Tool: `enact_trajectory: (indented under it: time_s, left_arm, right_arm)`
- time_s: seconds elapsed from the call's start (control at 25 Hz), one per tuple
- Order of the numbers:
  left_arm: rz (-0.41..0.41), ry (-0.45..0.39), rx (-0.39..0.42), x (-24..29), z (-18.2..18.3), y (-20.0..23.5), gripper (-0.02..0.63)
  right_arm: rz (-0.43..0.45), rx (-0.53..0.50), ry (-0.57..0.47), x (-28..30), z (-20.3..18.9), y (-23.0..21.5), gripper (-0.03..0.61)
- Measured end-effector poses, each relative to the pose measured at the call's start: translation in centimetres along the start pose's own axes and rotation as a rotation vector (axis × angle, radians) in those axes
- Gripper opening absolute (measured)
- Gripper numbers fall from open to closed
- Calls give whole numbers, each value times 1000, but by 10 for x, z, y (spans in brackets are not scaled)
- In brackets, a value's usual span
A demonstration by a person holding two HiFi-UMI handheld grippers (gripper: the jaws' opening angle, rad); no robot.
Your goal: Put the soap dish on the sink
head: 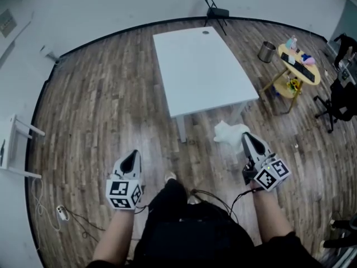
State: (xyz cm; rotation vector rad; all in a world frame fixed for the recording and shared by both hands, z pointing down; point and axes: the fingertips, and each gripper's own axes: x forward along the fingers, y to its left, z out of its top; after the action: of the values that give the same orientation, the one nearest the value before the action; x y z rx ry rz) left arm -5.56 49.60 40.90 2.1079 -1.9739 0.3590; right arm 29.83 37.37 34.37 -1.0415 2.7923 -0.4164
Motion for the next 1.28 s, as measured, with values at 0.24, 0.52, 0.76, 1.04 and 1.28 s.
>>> enact_trajectory:
  time_s: [0.24,0.52,0.76,1.04,1.28]
  left_arm:
    - [7,7,-23,23,-4,20,-11]
    - [-20,5,-34,79,11,47,-11]
    - [-73,0,-56,129,33,70,-11]
    - [-135,28,-51,191,44,103,-11]
    - [-194,23,-56,244,64,131,-11]
  right_arm:
    - [11,-4,-3,31,0,-8,25]
    - [-41,-4,-6,67,8,-32,25]
    - [-49,-8,11,123,8,-41,25]
    - [-73,-16,28,191,10,-51,25]
    - [-134,-33,33,227,18,-68,25]
